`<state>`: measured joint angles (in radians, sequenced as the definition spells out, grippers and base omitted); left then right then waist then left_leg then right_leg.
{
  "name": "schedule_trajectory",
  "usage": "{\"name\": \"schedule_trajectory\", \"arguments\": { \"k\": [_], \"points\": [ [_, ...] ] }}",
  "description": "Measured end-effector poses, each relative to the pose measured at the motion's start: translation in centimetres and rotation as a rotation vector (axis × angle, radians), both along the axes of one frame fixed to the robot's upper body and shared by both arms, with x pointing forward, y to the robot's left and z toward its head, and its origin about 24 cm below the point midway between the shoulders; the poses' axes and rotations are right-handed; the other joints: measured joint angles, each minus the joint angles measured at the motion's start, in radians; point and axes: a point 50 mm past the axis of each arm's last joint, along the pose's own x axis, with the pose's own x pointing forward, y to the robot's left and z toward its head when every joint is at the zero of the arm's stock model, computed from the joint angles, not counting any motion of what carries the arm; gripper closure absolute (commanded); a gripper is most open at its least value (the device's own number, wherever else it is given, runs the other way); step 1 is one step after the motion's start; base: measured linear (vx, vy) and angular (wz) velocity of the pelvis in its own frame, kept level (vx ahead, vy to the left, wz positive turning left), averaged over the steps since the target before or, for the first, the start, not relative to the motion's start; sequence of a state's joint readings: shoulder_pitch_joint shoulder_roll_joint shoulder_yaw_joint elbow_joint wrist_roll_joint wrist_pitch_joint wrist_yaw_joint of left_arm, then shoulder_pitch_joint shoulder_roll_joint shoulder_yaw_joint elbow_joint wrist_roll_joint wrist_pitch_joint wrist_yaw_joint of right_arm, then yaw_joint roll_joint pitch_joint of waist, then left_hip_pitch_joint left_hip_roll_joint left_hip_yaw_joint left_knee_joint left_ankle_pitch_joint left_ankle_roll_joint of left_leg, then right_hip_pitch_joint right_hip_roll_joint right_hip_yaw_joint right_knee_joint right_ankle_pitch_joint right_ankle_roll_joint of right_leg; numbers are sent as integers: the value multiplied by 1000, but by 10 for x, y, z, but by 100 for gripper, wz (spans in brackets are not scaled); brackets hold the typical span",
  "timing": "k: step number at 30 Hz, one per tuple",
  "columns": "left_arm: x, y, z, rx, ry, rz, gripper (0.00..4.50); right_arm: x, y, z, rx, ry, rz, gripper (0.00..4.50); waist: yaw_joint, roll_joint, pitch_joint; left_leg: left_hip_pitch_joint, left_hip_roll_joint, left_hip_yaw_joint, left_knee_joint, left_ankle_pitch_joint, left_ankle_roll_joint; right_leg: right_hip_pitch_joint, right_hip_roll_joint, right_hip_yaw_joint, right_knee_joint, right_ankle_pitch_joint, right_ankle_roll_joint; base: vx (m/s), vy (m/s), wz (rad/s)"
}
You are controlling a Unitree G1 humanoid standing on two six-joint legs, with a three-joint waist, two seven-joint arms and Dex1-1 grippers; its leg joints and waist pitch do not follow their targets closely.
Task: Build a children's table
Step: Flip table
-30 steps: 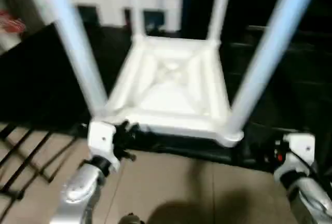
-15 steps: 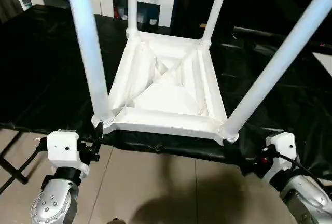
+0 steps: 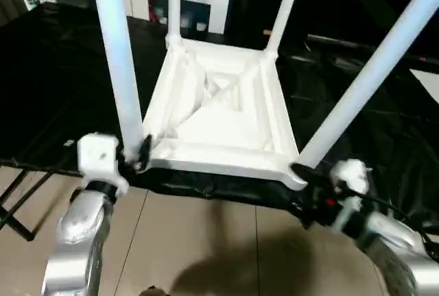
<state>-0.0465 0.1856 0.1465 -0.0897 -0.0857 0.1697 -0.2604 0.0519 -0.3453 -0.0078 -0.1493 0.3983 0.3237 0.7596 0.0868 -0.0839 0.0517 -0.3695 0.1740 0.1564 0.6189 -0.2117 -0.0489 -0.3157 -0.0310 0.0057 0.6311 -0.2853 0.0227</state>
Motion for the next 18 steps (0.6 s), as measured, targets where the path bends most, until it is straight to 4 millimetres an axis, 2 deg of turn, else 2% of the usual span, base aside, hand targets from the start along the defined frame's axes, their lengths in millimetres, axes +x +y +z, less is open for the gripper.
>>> {"name": "schedule_trajectory", "arguments": {
  "k": [5,8,10,12,13,15,17,18],
  "points": [
    [15,4,-9,-3,47,62,10,11,11,7,-6,-19,58,0,0,0,0,0,0,0,-2,1,-1,-1,0,-1,1,0,-1,0,0,0],
    [17,7,-7,-50,34,101,10,13,21,8,-1,-21,125,0,1,-6,-1,0,1,0,-2,2,0,-1,-1,-3,0,0,-2,0,0,0],
    [17,5,-7,-78,32,103,46,14,27,5,-8,-7,171,0,3,-15,0,-1,1,0,-4,2,0,-1,-1,-4,0,0,-3,0,0,0],
    [16,4,-7,-84,31,98,46,14,33,4,-10,-1,210,0,4,-21,0,-1,2,0,-4,2,1,-1,-2,-7,0,-1,-3,0,0,0],
    [16,4,-7,-87,30,99,49,14,34,4,-11,-3,223,0,3,-21,0,-1,2,0,-4,2,1,-1,-4,-10,0,-1,-3,0,0,0],
    [16,4,-7,-88,29,106,87,17,36,3,-11,3,240,0,2,-21,0,-1,2,1,-4,2,0,-1,-10,-20,0,0,-3,0,0,0],
    [18,4,-7,-94,32,106,90,22,39,5,-11,-1,253,0,1,-21,0,0,2,1,-4,3,0,-2,-11,-20,0,1,-3,0,0,0],
    [20,3,-7,-98,34,105,111,24,42,6,-1,-5,267,0,1,-21,0,0,3,1,-4,3,0,-2,-11,-21,1,1,-4,0,0,0]
  ]
}}
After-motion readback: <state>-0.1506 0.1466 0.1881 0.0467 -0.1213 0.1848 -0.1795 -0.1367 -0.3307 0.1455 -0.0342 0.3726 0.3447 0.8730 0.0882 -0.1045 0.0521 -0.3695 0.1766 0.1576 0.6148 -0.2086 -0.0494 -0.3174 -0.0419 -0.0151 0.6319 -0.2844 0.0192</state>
